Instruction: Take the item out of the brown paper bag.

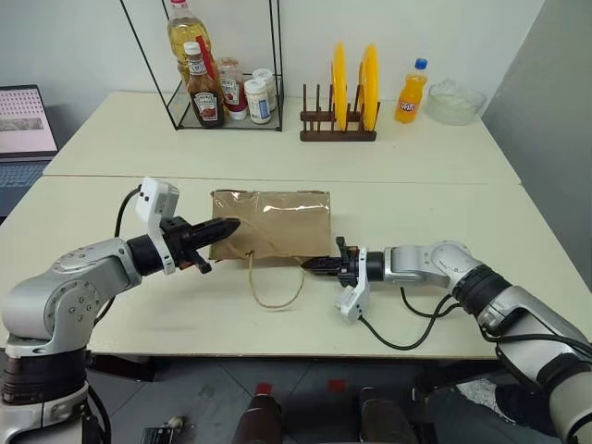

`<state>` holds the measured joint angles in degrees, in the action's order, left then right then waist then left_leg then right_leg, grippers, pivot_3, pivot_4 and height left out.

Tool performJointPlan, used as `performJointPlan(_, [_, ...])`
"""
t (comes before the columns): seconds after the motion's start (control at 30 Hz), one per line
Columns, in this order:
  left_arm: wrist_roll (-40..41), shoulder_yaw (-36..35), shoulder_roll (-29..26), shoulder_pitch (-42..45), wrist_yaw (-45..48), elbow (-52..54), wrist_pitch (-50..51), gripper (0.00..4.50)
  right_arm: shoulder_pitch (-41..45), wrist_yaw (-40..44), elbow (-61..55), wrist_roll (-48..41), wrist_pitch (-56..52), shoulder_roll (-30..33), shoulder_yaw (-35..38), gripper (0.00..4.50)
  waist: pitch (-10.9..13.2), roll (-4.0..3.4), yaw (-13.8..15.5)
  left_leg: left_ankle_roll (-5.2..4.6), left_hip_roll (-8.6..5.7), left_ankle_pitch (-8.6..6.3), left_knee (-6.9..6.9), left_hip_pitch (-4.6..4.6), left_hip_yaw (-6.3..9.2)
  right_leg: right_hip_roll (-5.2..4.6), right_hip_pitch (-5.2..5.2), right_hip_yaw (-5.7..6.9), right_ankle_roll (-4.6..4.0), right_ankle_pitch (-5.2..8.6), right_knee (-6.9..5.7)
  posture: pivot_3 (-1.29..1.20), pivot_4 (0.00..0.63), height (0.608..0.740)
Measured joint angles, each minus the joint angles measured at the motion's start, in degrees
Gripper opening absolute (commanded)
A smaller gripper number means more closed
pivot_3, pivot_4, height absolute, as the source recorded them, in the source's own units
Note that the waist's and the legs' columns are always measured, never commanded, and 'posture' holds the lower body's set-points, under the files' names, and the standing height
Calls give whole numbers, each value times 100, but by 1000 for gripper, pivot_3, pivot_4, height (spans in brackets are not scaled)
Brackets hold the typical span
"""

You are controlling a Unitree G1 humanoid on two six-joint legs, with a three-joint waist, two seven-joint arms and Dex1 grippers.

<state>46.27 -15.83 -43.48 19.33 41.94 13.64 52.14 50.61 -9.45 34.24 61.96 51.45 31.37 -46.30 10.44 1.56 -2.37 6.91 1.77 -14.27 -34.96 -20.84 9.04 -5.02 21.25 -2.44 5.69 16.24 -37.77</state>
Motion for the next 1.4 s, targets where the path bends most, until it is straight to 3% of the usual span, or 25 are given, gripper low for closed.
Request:
performJointPlan(0.17, [3, 149, 15, 593, -108, -17, 102, 0, -31, 143, -7, -16, -12, -42, 5, 18, -8, 10, -3, 0, 0, 0, 2, 1, 4, 0, -1, 3, 1, 0, 0, 0, 150, 740])
performJointPlan(0.6, [72, 368, 680, 2415, -970, -1068, 998, 0, -3, 850, -41, -24, 18, -163, 6, 18, -72, 80, 7, 1, -1, 0, 4, 6, 16, 0, -22, 15, 7, 2, 18, 0, 150, 740])
performJointPlan(0.73, [96, 293, 774, 2953, -1171, -1346, 1090, 0, -22, 968, -69, -24, 3, -163, 6, 18, -82, 70, 10, 1, -3, 0, 10, 23, 26, 1, -67, 22, 18, -2, 60, 0, 150, 740])
performJointPlan(0.83, [90, 270, 917, 3097, -1340, -1588, 1128, 0, -47, 1036, -85, -24, -12, -161, 6, 18, -89, 64, 10, 1, -7, -1, 12, 49, 27, 1, -108, 20, 28, 1, 87, 0, 150, 740])
performJointPlan(1.23, [92, 270, 944, 3088, -1255, -1613, 1219, 0, -72, 1099, -151, -25, -63, -153, 8, 18, -90, 65, 10, 1, -8, -1, 13, 50, 30, 1, -108, 19, 30, 3, 86, 0, 150, 740])
performJointPlan(1.4, [119, 228, 1047, 3110, -1324, -1638, 1257, 0, -66, 1688, -207, -219, 36, -106, 8, 18, -101, 66, 59, 1, -12, -2, 13, 50, 32, 0, -121, 17, 36, 7, 94, 0, 150, 740])
